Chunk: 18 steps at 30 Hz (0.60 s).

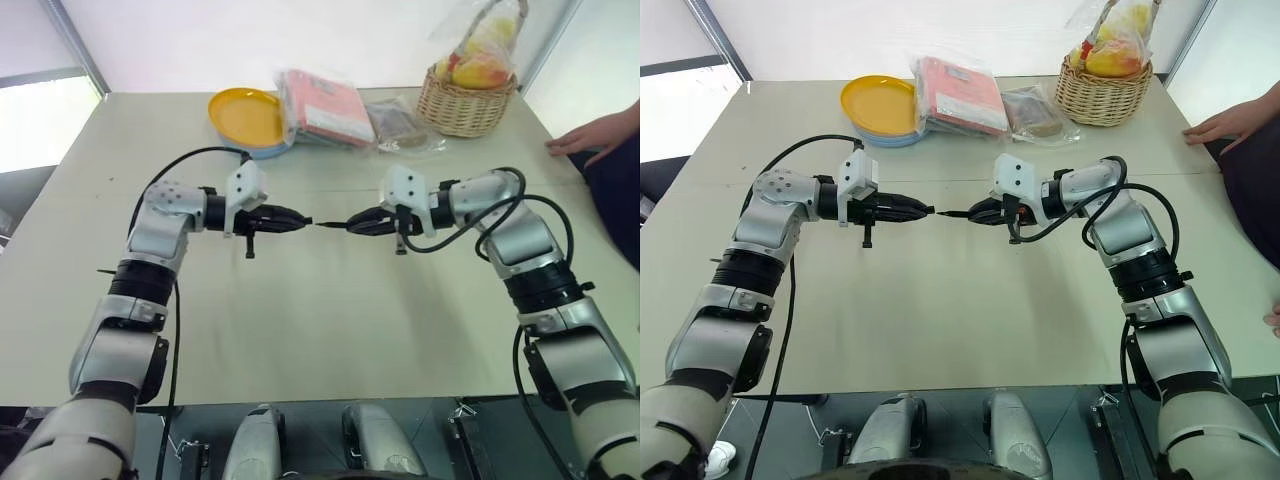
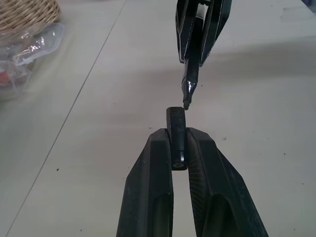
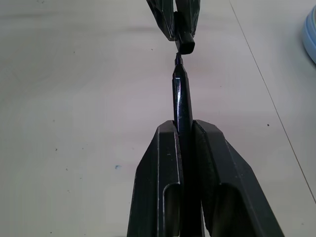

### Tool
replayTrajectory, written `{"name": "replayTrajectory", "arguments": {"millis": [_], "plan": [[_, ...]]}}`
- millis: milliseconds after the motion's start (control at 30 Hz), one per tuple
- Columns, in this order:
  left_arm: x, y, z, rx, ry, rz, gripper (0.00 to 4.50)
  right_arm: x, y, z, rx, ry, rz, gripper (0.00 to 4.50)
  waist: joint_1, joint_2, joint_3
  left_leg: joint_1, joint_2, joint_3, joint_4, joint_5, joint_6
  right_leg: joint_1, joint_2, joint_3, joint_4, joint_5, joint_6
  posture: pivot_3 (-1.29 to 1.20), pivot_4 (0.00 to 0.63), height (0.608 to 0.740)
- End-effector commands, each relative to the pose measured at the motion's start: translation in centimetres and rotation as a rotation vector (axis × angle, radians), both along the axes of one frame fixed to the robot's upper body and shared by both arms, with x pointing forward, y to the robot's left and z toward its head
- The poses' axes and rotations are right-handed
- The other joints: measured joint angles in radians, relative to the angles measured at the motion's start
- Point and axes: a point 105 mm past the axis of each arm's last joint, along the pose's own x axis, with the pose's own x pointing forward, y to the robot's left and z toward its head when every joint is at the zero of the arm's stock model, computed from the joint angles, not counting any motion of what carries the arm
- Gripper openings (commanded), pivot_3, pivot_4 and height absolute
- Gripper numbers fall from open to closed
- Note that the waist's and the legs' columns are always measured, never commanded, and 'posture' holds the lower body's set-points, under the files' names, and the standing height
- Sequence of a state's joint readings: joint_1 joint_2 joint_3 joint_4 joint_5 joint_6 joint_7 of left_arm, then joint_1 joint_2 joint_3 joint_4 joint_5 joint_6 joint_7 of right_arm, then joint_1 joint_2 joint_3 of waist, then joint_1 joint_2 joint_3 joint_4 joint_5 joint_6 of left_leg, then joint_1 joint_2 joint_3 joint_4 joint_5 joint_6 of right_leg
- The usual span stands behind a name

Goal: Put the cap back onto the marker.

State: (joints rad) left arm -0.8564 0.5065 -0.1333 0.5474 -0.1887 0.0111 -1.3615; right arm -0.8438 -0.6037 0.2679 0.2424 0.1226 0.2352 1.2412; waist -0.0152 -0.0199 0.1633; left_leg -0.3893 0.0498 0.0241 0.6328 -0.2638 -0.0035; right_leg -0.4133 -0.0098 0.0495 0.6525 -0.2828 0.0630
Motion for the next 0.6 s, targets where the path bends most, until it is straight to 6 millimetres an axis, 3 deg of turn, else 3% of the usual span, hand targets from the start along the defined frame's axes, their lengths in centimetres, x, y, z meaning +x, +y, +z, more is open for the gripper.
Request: {"name": "replayTrajectory", "arguments": {"millis": [33,600], "plan": [[-0.2,-0.1,1.0,-0.015,-0.047,-0.015,0.03,0.1,0.1,1.2,0.023,-0.042,0.003,0.0,0.0,0.0,0.0,0.0,0.0,0.0,0.0,0.0,0.0,0.0,0.0,0.0,0.0,0.0,0.0,0.0,0.15,0.74],[-0.1,-2.1,0.2,-0.01,-0.056,-0.053,0.03,-0.3,0.8,1.1,0.033,-0.035,0.021,0.0,0.0,0.0,0.0,0.0,0.0,0.0,0.001,0.0,0.0,0.0,0.0,0.0,0.001,0.0,0.0,0.0,0.15,0.74]]}}
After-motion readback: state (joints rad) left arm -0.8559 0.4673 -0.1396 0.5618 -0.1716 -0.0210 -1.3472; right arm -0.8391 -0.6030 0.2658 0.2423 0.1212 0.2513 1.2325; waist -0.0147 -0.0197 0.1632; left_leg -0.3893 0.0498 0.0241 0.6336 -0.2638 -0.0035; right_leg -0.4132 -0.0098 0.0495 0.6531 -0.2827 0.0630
